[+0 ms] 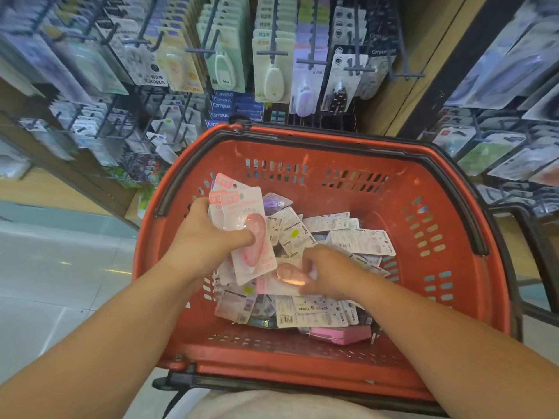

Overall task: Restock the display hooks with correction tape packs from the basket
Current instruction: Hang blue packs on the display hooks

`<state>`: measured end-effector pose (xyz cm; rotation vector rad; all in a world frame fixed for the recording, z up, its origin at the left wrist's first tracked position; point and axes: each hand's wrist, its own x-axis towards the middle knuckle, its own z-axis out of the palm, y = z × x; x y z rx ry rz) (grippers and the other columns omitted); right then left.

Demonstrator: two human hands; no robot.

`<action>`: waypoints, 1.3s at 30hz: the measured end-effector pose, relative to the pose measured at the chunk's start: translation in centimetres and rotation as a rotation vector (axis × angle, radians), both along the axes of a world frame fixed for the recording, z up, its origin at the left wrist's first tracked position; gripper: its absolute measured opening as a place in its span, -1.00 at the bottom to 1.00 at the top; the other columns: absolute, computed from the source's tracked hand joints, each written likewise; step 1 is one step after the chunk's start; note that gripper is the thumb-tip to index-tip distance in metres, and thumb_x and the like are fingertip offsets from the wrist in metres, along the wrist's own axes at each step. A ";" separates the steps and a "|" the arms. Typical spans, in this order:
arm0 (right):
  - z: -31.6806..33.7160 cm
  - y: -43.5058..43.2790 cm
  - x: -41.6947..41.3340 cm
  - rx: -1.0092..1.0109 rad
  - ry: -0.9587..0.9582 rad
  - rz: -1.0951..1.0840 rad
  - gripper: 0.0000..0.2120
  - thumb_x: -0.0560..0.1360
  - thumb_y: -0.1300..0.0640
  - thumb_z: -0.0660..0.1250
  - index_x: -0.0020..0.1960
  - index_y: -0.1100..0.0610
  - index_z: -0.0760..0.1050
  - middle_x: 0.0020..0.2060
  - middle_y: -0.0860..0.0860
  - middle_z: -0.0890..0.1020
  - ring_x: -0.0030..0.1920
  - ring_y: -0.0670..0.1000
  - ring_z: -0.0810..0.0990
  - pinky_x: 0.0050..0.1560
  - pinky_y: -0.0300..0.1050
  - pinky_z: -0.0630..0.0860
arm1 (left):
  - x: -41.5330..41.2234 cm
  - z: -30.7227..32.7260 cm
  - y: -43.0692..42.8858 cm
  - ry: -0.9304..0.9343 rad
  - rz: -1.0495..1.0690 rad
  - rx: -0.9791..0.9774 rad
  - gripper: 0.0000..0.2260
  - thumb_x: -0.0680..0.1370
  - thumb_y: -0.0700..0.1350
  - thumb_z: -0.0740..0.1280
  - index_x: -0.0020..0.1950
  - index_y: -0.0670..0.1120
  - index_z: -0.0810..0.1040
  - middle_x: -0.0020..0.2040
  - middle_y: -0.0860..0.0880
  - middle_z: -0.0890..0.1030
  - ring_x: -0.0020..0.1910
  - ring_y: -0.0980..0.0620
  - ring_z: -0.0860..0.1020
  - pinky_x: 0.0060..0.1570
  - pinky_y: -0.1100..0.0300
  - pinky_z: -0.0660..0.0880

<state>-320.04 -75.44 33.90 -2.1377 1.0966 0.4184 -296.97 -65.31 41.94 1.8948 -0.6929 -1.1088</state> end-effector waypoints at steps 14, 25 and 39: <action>9.9 -3.4 -1.5 0.094 -0.723 -0.564 -0.65 0.46 0.16 0.57 0.18 -0.13 0.64 0.09 -0.19 0.66 0.05 -0.11 0.60 0.01 -0.11 0.55 | -1.2 2.3 0.1 0.042 0.135 -0.081 -0.41 0.27 -0.18 0.61 0.25 -0.01 0.52 0.09 0.05 0.73 0.03 0.07 0.72 -0.05 0.10 0.61; 13.4 1.0 0.5 0.398 -1.028 -0.727 -0.67 0.55 0.26 0.45 0.27 0.02 0.55 0.05 0.00 0.70 -0.10 0.07 0.69 -0.28 -0.13 0.60 | -4.2 4.8 -0.8 0.347 0.059 -0.275 -0.79 0.58 -0.30 0.35 0.12 -0.03 0.58 -0.25 -0.02 0.69 -0.29 0.01 0.67 -0.39 0.17 0.54; 14.6 2.0 0.8 0.314 -0.986 -0.643 -0.68 0.51 0.24 0.49 0.20 0.04 0.50 0.00 0.03 0.73 -0.06 0.05 0.74 -0.16 -0.03 0.64 | -5.6 6.2 -1.4 0.446 -0.074 -0.371 -0.78 0.43 -0.09 0.52 -0.02 0.21 0.74 0.03 -0.03 0.78 -0.04 -0.04 0.75 -0.19 0.11 0.66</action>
